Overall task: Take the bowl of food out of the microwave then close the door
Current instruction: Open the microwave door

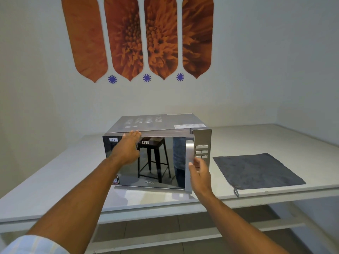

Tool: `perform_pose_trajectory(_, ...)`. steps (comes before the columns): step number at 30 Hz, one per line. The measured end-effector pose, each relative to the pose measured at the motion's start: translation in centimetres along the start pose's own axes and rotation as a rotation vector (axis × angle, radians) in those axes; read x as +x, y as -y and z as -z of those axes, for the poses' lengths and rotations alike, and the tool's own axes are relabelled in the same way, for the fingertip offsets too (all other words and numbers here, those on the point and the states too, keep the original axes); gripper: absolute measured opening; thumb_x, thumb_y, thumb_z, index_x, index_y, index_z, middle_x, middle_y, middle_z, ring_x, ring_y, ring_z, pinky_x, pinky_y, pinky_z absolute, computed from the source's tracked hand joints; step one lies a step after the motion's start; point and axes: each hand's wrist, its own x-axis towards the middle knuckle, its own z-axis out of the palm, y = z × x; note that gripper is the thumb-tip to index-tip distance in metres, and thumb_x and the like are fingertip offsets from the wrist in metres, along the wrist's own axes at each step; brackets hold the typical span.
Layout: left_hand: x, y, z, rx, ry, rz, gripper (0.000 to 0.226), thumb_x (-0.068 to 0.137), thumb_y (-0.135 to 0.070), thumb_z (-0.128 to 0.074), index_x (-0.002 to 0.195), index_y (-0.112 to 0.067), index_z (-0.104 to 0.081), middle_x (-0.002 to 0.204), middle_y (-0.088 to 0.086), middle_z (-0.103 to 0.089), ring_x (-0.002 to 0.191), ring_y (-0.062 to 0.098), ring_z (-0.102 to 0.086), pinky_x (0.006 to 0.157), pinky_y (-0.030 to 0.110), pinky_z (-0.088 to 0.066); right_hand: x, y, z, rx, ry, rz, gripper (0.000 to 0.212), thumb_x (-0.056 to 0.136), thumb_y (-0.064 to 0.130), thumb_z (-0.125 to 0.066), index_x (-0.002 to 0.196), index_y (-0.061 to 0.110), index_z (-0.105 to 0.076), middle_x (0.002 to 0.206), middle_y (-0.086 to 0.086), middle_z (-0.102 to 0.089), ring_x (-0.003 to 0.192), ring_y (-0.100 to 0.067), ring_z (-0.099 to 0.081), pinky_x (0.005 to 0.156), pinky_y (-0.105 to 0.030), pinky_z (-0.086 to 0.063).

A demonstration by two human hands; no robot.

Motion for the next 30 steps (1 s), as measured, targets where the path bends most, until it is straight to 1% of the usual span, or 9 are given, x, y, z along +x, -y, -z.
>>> perform_pose_trajectory(4,-0.9,0.2,0.5,-0.020,0.002,-0.015,0.079,0.094,-0.006,-0.058,0.167,-0.007,-0.027,0.178,0.012,-0.022,0.166,0.025,-0.014,0.133,0.038,-0.007,-0.8,1.1,0.5,0.031,-0.140,0.030,0.038,0.105,0.034,-0.056,0.141,0.024,-0.049,0.138,-0.004,-0.060,0.126,-0.025,-0.058,0.105,-0.044,-0.054)
perform_pose_trajectory(9,-2.3,0.5,0.5,-0.084,-0.009,-0.012,0.070,0.103,-0.009,-0.048,0.168,-0.011,-0.024,0.180,0.009,-0.016,0.167,0.024,-0.009,0.132,0.040,-0.009,-2.5,1.2,0.7,0.034,0.021,0.017,0.047,0.111,0.033,-0.042,0.156,0.020,-0.045,0.157,-0.004,-0.051,0.145,-0.025,-0.047,0.119,-0.047,-0.041)
perform_pose_trajectory(11,-2.8,0.6,0.5,-0.087,-0.001,-0.022,0.067,0.105,-0.012,-0.044,0.168,-0.011,-0.022,0.180,0.009,-0.014,0.167,0.024,-0.007,0.133,0.041,-0.008,-3.5,1.0,0.7,0.024,0.047,0.040,0.046,0.112,0.031,-0.041,0.156,0.020,-0.046,0.156,-0.001,-0.052,0.143,-0.021,-0.048,0.115,-0.035,-0.044)
perform_pose_trajectory(14,-3.7,0.7,0.7,-0.105,0.008,-0.025,0.069,0.103,-0.029,-0.032,0.168,-0.010,-0.022,0.180,0.009,-0.014,0.167,0.023,-0.008,0.133,0.042,-0.009,-4.8,1.2,1.0,0.035,0.048,0.046,0.042,0.112,0.027,-0.041,0.153,0.020,-0.050,0.146,0.006,-0.055,0.128,-0.006,-0.052,0.084,0.001,-0.042)
perform_pose_trajectory(16,-4.2,0.8,0.7,-0.114,-0.001,-0.030,0.068,0.105,-0.034,-0.028,0.168,-0.011,-0.023,0.180,0.008,-0.015,0.167,0.022,-0.008,0.134,0.042,-0.009,-5.7,1.3,1.2,0.079,0.048,0.054,0.040,0.112,0.024,-0.042,0.150,0.020,-0.053,0.138,0.010,-0.056,0.114,0.010,-0.056,0.071,0.005,-0.043)
perform_pose_trajectory(18,-4.5,1.2,0.6,-0.129,-0.025,-0.038,0.065,0.109,-0.037,-0.030,0.168,-0.012,-0.026,0.180,0.007,-0.017,0.167,0.021,-0.008,0.134,0.042,-0.009,-6.7,1.5,1.4,0.101,0.052,0.079,0.037,0.111,0.023,-0.043,0.146,0.023,-0.056,0.135,0.010,-0.058,0.110,0.017,-0.056,0.074,0.002,-0.045)
perform_pose_trajectory(21,-5.2,1.5,0.6,-0.161,-0.054,-0.033,0.076,0.103,-0.054,-0.026,0.167,-0.014,-0.029,0.178,0.007,-0.022,0.167,0.021,-0.012,0.134,0.043,-0.010,-8.2,1.8,1.6,0.131,0.040,0.115,0.030,0.111,0.021,-0.045,0.135,0.027,-0.062,0.132,0.006,-0.068,0.119,-0.006,-0.063,0.088,-0.012,-0.050)
perform_pose_trajectory(25,-6.8,2.2,1.4,-0.159,-0.045,-0.017,0.090,0.096,-0.073,-0.024,0.168,-0.019,-0.027,0.179,0.004,-0.019,0.167,0.022,-0.011,0.132,0.046,-0.015,-9.4,2.4,1.3,0.136,0.040,0.121,0.023,0.109,0.023,-0.049,0.126,0.024,-0.065,0.120,0.005,-0.073,0.113,-0.015,-0.069,0.084,-0.019,-0.055)
perform_pose_trajectory(30,-9.8,2.6,3.5,-0.138,0.045,0.003,0.137,0.062,-0.110,-0.019,0.171,-0.027,-0.012,0.181,-0.003,-0.003,0.167,0.027,0.001,0.131,0.056,-0.015,-11.3,2.9,0.5,0.094,0.170,0.163,0.020,0.108,0.027,-0.053,0.123,0.026,-0.066,0.111,0.008,-0.074,0.105,-0.014,-0.070,0.092,-0.032,-0.060)
